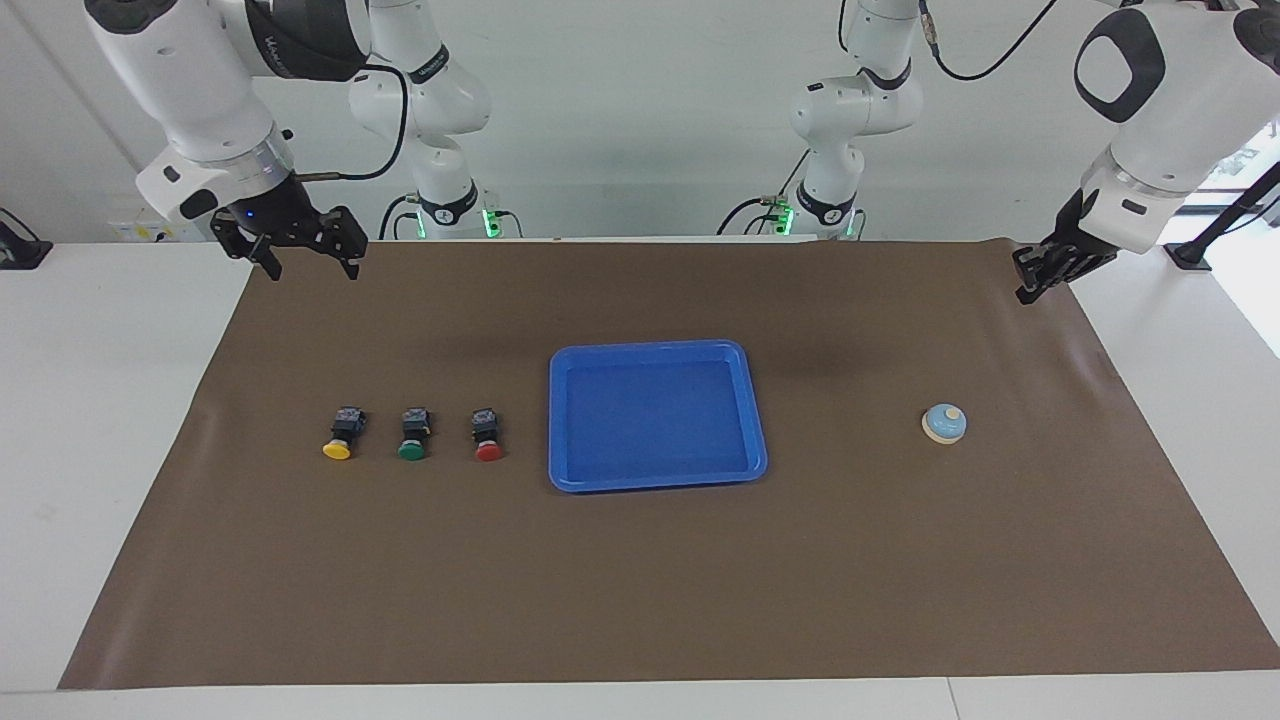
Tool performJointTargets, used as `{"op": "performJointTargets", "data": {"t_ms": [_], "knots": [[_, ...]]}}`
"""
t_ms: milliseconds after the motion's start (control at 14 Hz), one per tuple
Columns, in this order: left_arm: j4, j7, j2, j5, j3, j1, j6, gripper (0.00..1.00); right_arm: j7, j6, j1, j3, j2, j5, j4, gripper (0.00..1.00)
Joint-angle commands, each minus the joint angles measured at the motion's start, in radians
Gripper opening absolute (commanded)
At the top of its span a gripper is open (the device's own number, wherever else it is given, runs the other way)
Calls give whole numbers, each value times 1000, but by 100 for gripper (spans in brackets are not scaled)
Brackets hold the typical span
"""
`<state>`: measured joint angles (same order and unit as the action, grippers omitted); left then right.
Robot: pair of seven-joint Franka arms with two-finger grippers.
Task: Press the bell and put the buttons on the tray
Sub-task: 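Move the left gripper over the bell and press down on it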
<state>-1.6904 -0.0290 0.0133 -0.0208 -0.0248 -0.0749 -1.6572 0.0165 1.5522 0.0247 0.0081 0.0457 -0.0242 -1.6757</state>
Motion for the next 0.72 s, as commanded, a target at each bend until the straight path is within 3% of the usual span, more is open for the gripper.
{"op": "performJointTargets", "data": {"t_ms": [0,644], "knots": [[-119,20,-10,-5,0,3,-101,0,-10,0,6,3,3,-11,-7,100],[-317,37,111,-5,2,-14,-455,0,-10,0,6,3,3,-11,-7,100]]}}
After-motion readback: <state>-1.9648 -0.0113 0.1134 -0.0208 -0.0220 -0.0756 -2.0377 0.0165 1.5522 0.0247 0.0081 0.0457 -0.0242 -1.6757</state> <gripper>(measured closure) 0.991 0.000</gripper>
